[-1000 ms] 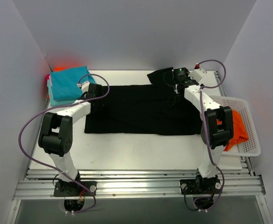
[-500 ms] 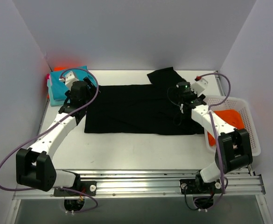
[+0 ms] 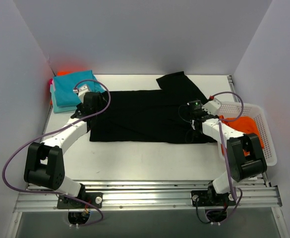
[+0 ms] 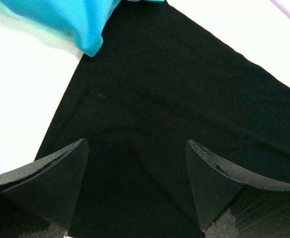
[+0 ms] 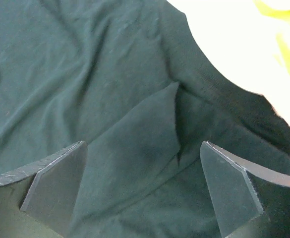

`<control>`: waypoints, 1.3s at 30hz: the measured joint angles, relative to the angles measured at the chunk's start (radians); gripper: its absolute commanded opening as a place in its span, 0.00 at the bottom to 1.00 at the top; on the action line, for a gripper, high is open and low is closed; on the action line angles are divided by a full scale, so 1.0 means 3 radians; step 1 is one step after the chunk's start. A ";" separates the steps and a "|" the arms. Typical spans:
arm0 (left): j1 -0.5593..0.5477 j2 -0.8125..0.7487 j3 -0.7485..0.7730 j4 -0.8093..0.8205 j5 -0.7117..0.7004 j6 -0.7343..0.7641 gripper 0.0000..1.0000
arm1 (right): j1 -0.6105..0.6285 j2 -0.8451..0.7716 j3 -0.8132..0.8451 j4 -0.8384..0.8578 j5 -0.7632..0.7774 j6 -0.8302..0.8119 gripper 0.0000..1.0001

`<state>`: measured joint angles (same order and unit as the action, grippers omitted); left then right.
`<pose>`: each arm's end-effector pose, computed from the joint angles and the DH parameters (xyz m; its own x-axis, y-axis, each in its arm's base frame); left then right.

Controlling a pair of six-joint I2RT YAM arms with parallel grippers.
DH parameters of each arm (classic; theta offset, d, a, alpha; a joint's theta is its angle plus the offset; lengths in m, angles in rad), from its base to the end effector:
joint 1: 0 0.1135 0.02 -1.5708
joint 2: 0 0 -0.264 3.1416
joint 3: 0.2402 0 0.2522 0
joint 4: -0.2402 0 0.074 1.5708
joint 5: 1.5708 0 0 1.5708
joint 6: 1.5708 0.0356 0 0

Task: Fold and stack the t-shirts
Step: Fold the tshirt

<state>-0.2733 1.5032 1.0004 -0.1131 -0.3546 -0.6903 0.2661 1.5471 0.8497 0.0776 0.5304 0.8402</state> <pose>0.3243 -0.0781 0.2494 -0.4163 -0.5035 -0.7571 -0.3694 0.8545 -0.3651 0.3186 0.0682 0.2053 -0.2470 0.5986 -0.7620 0.5311 0.7414 0.4102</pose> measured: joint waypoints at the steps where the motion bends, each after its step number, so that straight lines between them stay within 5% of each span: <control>1: 0.0000 0.0004 0.0000 0.0017 0.0017 0.0001 0.88 | -0.0014 0.0039 0.0008 0.0013 0.0023 0.0001 0.93; 18: 0.0027 -0.0001 -0.0024 0.0167 0.0089 0.0014 0.87 | -0.0017 0.0347 -0.0020 0.0266 0.0079 0.0071 0.78; 24: 0.0027 -0.0001 -0.0024 0.0172 0.0088 0.0015 0.87 | 0.0018 0.0425 0.0080 0.0317 0.0104 0.0076 0.60; 34: 0.0027 0.0000 -0.0027 0.0181 0.0088 0.0018 0.87 | 0.0080 0.0553 0.0226 0.0324 0.0163 0.0076 0.56; 36: 0.0027 0.0003 -0.0027 0.0182 0.0088 0.0019 0.87 | 0.0083 0.0553 0.0275 0.0315 0.0172 0.0072 0.48; 39: 0.0027 0.0006 -0.0029 0.0183 0.0088 0.0020 0.87 | 0.0098 0.0553 0.0351 0.0314 0.0195 0.0062 0.14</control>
<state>-0.2653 1.5051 0.9916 -0.0582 -0.3283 -0.6842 0.2955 1.7130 0.9550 0.1719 0.5888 0.8589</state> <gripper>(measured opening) 0.870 0.368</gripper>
